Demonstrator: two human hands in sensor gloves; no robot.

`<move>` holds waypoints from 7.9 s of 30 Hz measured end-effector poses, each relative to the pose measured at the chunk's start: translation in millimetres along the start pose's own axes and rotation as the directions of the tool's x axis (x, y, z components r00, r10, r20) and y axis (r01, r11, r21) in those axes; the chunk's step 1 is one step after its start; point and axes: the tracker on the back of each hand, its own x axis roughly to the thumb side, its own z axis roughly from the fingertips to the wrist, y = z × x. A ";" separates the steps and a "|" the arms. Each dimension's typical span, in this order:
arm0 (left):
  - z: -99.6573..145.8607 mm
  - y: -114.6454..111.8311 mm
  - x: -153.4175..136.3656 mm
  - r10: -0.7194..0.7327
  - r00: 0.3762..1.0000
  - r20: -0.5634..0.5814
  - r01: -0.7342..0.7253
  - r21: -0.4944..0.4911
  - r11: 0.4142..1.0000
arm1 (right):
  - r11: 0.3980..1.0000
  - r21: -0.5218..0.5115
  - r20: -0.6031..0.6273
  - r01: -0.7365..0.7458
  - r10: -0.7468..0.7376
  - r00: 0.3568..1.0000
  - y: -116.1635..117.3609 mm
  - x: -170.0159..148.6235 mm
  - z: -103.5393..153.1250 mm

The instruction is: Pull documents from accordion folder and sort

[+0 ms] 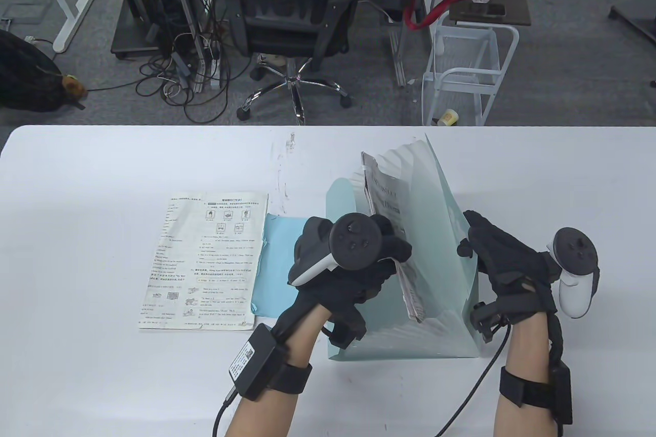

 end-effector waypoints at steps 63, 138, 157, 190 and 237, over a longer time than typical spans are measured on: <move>73.6 -27.0 -179.9 -0.235 0.767 -0.596 0.509 0.344 0.789 | 1.000 0.014 -0.007 0.001 -0.001 1.000 1.2 -3.6 -3.1; 94.4 -76.4 -149.4 0.346 0.925 -0.157 -0.310 0.212 0.927 | 0.543 0.066 -0.255 -0.837 0.820 0.512 185.1 -39.2 -39.9; 64.7 -137.1 -116.3 -0.065 0.967 -0.247 0.011 -0.216 0.976 | 0.865 0.010 -0.295 -0.501 0.481 0.825 60.3 -37.6 -22.0; 59.5 -147.5 -109.4 -0.199 0.950 -0.239 0.143 -0.233 0.962 | 0.329 -0.260 -0.337 -0.908 0.850 0.405 62.1 -38.8 -34.3; 55.9 -155.8 -102.8 -0.251 0.952 -0.175 0.191 -0.299 0.935 | 0.017 -0.097 -0.098 -0.995 0.995 0.027 157.8 -45.7 -56.5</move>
